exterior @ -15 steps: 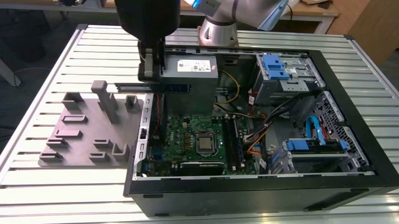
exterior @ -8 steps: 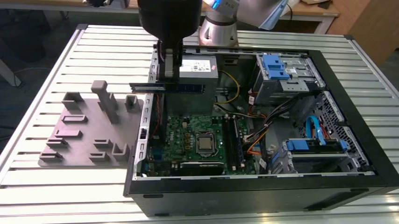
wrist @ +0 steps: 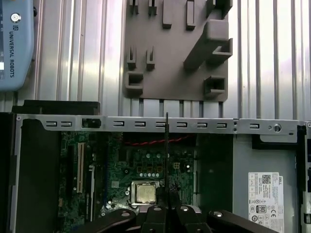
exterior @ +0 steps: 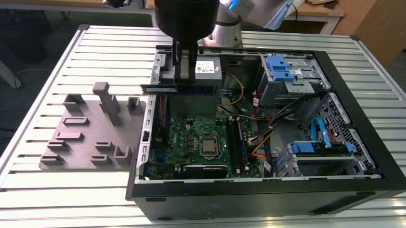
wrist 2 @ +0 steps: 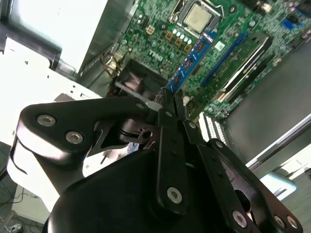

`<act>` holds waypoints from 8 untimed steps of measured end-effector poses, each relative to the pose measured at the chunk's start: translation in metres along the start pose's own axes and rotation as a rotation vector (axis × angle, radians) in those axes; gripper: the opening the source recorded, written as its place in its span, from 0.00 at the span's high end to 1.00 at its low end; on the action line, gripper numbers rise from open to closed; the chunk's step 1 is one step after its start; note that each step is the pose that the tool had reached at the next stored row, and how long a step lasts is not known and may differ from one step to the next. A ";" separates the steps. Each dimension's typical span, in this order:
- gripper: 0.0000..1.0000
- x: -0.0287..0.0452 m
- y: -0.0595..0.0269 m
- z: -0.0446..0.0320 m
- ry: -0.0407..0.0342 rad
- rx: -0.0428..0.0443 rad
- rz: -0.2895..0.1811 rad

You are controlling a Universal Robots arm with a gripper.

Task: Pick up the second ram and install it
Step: 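Pick up the second ram and move it above second insertion slot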

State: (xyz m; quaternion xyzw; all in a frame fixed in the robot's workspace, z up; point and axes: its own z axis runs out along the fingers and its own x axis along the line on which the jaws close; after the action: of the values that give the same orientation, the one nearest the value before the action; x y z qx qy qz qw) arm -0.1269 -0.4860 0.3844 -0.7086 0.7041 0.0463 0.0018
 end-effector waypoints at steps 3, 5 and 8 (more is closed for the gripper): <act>0.87 0.0001 -0.0091 -0.0002 -0.0001 -0.0021 0.000; 0.87 0.0002 -0.0156 0.0007 -0.0001 -0.0036 0.000; 0.87 0.0006 -0.0239 0.0047 -0.0001 -0.0054 0.000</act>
State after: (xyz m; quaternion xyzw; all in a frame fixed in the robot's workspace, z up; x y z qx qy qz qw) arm -0.1034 -0.4861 0.3782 -0.7085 0.7040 0.0483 -0.0001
